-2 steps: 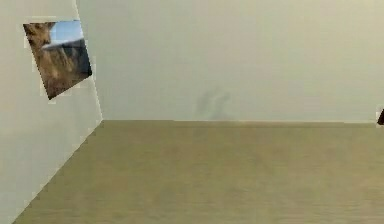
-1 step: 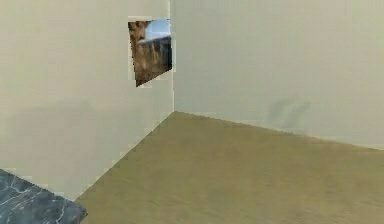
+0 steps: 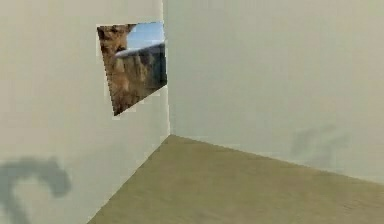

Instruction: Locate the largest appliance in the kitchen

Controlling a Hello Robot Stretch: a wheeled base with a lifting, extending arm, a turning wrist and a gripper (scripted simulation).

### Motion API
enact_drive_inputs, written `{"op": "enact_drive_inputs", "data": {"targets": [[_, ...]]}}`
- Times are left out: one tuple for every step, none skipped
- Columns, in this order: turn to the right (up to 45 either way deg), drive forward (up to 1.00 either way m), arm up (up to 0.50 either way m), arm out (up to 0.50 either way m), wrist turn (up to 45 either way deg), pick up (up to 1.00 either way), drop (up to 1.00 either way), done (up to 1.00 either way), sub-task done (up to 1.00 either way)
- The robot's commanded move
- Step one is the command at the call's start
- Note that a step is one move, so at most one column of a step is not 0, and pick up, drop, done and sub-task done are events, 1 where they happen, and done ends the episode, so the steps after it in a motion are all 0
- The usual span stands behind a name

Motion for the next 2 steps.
{"op": "enact_drive_inputs", "data": {"targets": [[-45.0, 0.00, 0.00, 0.00, 0.0, 0.00, 0.00, 0.00, 0.00], [-9.0, 0.00, 0.00, 0.00, 0.0, 0.00, 0.00, 0.00, 0.00]]}}
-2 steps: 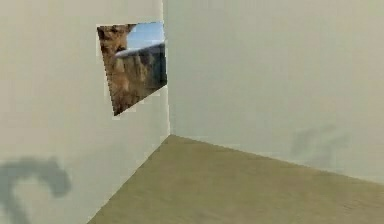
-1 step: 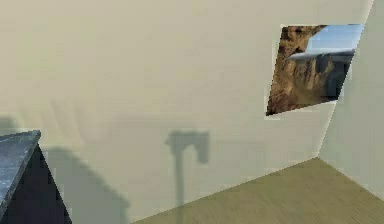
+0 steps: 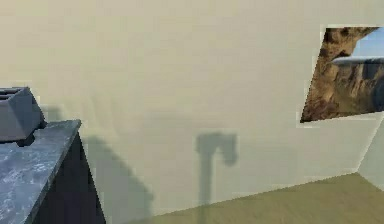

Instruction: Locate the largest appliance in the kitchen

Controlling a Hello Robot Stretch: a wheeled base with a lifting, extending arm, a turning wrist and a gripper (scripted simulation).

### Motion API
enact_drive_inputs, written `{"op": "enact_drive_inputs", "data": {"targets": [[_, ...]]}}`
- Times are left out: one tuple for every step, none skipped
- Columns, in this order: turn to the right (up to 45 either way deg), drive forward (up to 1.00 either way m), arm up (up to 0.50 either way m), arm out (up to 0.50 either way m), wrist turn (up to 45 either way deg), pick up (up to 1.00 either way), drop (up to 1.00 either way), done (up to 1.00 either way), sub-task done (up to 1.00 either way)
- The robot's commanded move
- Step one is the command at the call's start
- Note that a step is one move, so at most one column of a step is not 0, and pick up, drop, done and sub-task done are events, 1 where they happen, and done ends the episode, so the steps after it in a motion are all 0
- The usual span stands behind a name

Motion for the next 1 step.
{"op": "enact_drive_inputs", "data": {"targets": [[0.0, 0.45, 0.00, 0.00, 0.0, 0.00, 0.00, 0.00, 0.00]]}}
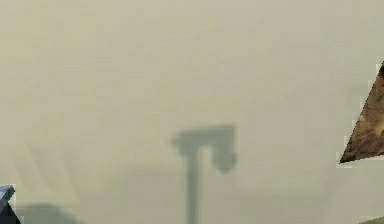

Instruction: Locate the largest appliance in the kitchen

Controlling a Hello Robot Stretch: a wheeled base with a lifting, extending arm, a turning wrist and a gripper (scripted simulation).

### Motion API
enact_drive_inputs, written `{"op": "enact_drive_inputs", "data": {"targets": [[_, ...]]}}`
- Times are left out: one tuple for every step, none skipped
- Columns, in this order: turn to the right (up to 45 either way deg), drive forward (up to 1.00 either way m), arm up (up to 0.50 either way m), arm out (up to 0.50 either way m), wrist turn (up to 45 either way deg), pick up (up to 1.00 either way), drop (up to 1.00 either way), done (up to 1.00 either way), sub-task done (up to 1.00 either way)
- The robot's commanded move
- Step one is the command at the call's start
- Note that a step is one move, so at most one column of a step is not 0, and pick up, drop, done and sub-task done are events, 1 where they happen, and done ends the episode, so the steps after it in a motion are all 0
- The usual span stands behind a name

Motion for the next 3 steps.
{"op": "enact_drive_inputs", "data": {"targets": [[-45.0, 0.00, 0.00, 0.00, 0.0, 0.00, 0.00, 0.00, 0.00], [45.0, 0.00, 0.00, 0.00, 0.0, 0.00, 0.00, 0.00, 0.00], [45.0, 0.00, 0.00, 0.00, 0.0, 0.00, 0.00, 0.00, 0.00]]}}
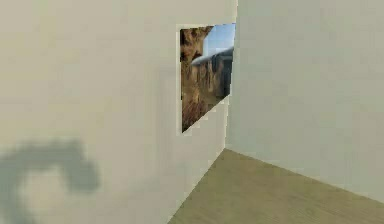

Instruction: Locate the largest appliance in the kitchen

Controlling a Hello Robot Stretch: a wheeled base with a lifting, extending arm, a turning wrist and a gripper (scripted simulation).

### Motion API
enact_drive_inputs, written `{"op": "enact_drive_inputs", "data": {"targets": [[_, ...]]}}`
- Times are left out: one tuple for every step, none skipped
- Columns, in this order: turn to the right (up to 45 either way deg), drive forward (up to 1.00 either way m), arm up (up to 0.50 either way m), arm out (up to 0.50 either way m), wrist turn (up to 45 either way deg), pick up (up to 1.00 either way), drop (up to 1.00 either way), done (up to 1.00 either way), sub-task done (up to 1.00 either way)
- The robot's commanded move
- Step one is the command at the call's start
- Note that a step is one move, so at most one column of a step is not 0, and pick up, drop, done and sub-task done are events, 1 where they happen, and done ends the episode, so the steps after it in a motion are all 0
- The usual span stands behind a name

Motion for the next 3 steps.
{"op": "enact_drive_inputs", "data": {"targets": [[30.0, 0.00, 0.00, 0.00, 0.0, 0.00, 0.00, 0.00, 0.00], [0.0, 0.15, 0.00, 0.00, 0.0, 0.00, 0.00, 0.00, 0.00], [45.0, 0.00, 0.00, 0.00, 0.0, 0.00, 0.00, 0.00, 0.00]]}}
